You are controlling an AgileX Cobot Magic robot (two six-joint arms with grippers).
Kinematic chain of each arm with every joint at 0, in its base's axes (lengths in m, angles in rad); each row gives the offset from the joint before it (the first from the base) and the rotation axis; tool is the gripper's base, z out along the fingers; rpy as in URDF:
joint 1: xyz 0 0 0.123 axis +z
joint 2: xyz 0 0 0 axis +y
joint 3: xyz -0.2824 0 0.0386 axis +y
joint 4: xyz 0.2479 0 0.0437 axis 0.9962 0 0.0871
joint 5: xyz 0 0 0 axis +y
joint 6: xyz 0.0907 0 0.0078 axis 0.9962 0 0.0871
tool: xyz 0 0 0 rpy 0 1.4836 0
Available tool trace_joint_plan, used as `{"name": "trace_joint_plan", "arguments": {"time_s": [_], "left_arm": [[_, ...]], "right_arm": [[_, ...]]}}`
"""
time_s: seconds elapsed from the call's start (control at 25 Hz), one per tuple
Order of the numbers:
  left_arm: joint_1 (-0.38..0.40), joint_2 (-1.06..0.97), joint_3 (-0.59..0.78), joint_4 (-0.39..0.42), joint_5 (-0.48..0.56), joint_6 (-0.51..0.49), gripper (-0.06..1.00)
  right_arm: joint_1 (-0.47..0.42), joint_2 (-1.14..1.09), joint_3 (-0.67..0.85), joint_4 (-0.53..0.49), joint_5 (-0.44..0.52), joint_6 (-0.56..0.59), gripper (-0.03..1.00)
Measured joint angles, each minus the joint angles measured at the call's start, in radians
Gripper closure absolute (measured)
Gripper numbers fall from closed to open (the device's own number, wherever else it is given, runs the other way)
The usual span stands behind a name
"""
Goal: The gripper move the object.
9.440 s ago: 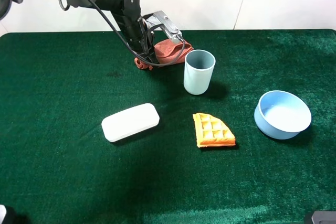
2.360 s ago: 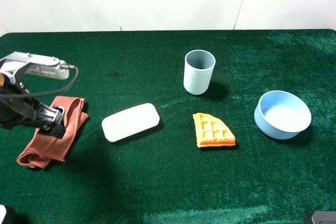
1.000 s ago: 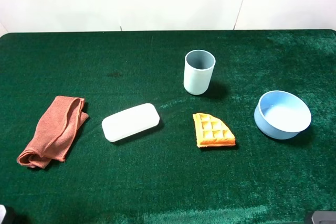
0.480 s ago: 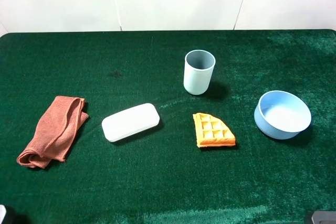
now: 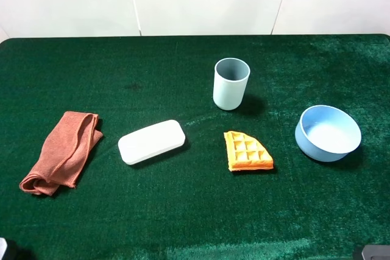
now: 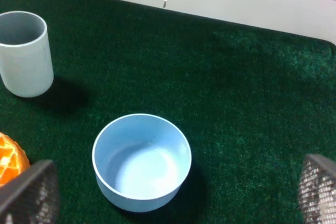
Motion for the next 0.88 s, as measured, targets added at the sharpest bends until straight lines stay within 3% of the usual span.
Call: {"name": "trace_joint_plan", "arguments": {"time_s": [0.88], "left_arm": [[0.0, 0.0, 0.0, 0.0, 0.0, 0.0, -0.05]], "right_arm": [[0.0, 0.0, 0.0, 0.0, 0.0, 0.0, 0.27]]}}
